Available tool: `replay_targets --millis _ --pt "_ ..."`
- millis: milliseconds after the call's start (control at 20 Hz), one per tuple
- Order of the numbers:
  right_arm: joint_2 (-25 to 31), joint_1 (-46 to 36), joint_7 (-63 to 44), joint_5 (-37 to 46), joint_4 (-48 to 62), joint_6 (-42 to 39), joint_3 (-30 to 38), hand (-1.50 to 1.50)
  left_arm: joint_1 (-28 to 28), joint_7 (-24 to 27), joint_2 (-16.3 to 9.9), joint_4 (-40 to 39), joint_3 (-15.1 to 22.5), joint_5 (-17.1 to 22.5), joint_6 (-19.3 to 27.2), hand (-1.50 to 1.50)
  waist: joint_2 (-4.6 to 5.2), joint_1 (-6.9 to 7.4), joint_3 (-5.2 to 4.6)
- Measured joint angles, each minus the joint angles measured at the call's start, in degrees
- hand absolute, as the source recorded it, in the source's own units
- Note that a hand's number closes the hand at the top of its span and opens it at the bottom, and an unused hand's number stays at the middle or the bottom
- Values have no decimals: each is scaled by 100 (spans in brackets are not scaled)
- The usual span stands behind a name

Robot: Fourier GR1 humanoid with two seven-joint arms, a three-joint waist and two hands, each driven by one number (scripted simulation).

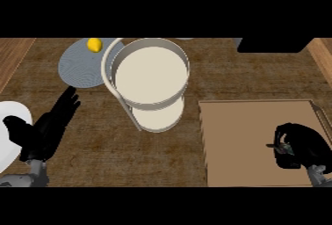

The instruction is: Pick the eggplant from the tray and place it in the tiered basket

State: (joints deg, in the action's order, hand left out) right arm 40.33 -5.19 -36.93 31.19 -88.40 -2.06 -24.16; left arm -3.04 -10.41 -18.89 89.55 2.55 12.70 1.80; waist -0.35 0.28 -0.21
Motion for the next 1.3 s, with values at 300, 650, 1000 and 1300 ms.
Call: replay_targets --millis 300,650,1000,1300 --pt "347 215 1177 645 -670 1249 203 150 116 148 37 -80 -63 -57 32 0 -8 -127 20" --pt "34 409 1848 -52 -2139 2102 821 150 159 74 27 -19 -122 -9 -12 0 -14 -171 23" --pt "38 301 1221 -491 -3691 1455 1101 150 47 7 42 -30 -188 -61 -107 0 14 -79 16" --pt "-545 -1045 -204 -152 -4079 675 397 150 -22 -118 179 93 -93 -201 -65 0 28 24 12"
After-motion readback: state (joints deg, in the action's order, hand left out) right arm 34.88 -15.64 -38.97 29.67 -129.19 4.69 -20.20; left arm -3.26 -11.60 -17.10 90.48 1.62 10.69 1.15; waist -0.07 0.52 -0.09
